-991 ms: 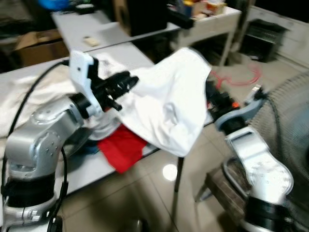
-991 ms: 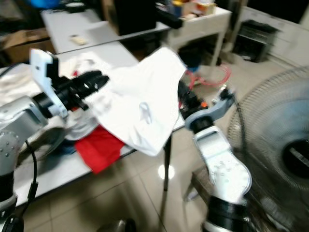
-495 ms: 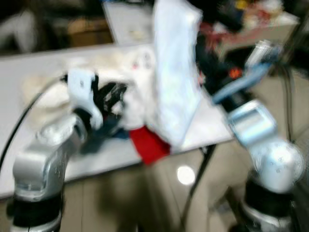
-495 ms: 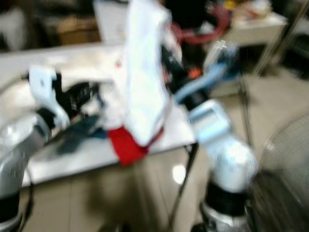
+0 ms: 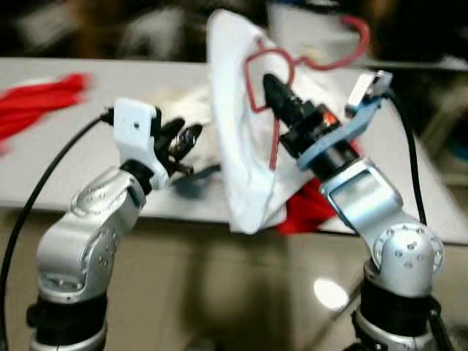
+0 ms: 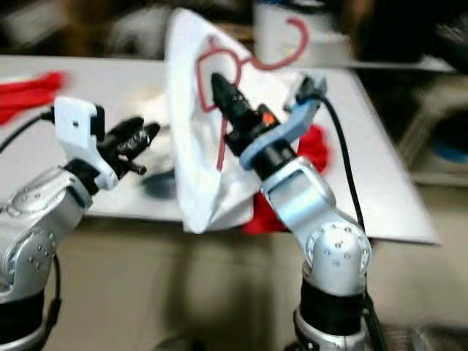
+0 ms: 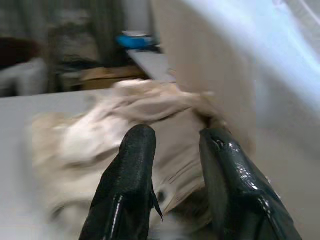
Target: Hang hanger
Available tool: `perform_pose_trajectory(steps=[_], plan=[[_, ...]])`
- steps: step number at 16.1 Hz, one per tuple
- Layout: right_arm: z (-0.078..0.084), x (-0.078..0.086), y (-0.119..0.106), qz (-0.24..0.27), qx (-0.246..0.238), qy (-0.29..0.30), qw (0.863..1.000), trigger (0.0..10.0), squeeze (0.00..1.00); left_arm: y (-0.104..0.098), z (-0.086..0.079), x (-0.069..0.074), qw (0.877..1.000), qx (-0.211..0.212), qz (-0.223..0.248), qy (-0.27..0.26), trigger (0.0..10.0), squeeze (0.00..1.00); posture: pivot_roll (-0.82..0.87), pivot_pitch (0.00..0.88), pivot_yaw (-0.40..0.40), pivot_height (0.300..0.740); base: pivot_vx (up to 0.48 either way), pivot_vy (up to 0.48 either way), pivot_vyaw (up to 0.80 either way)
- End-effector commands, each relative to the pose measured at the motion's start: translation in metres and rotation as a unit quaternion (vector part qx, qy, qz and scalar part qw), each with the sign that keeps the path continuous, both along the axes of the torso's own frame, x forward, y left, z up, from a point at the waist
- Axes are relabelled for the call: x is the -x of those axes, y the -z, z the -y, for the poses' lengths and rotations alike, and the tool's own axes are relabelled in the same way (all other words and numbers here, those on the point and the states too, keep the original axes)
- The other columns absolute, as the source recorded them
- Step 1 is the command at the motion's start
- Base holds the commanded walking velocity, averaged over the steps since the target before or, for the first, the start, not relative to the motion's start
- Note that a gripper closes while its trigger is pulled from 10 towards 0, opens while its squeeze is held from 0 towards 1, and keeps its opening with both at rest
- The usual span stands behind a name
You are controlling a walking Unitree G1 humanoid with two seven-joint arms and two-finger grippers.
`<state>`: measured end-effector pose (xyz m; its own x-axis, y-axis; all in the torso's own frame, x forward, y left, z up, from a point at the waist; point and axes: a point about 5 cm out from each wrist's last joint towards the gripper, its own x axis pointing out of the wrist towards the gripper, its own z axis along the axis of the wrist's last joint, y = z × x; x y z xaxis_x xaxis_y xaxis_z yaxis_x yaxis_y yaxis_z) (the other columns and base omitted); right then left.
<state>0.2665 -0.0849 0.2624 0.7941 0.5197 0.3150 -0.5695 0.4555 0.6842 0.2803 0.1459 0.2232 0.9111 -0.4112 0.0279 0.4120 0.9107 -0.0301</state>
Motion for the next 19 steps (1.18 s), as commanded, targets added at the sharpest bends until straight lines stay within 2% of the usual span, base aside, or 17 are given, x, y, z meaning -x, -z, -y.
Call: perform_pose_trajectory(steps=[1,3,5,8,10,11,13,17,19], plan=[[0.001,0.002,-0.002,0.010,0.005,0.003,1.000,10.0,0.00,-0.001,0.001,-0.001,1.000,-0.001,0.001,-0.001,10.0,0.00,0.02,0.021,0.051,0.740,0.000,0.000,0.80],[0.013,-0.001,0.004,-0.002,0.009,0.044,0.999,10.0,0.00,0.004,0.003,-0.001,1.000,-0.006,-0.004,-0.013,10.0,0.00,0.01,0.024,0.044,0.740,0.000,0.000,0.80],[0.021,-0.004,-0.004,0.016,0.021,0.047,0.999,10.0,0.00,0.004,0.009,0.000,1.000,-0.001,0.001,-0.004,10.0,0.00,0.01,0.025,0.041,0.740,0.000,0.000,0.80],[0.042,-0.001,-0.067,0.127,-0.043,0.050,0.990,10.0,0.00,-0.001,0.012,-0.002,1.000,0.017,0.013,-0.006,10.0,0.00,0.00,0.021,0.029,0.740,0.000,0.000,0.80],[0.056,0.002,-0.086,0.172,-0.063,0.087,0.979,10.0,0.00,0.000,0.011,-0.002,1.000,0.017,0.015,-0.012,10.0,0.00,0.00,0.020,0.025,0.740,0.000,0.000,0.80],[0.056,0.002,-0.085,0.170,-0.072,0.077,0.980,10.0,0.00,0.000,0.011,-0.002,1.000,0.020,0.016,-0.013,10.0,0.00,0.00,0.020,0.021,0.740,0.000,0.000,0.80],[0.054,0.000,-0.073,0.149,-0.048,0.068,0.985,10.0,0.00,0.000,0.012,0.000,0.999,0.022,0.019,-0.013,10.0,0.00,0.01,0.019,0.016,0.740,0.000,0.000,0.78],[0.018,0.006,-0.044,0.095,-0.070,-0.005,0.993,10.0,0.00,-0.007,0.013,0.004,0.999,0.033,0.036,-0.010,10.0,0.00,0.03,0.020,0.012,0.740,0.000,0.000,0.78],[0.014,0.004,-0.025,0.061,-0.065,-0.009,0.996,10.0,0.00,-0.006,0.012,0.005,0.999,0.031,0.036,-0.011,10.0,0.00,0.03,0.021,0.010,0.740,0.000,0.000,0.78]])
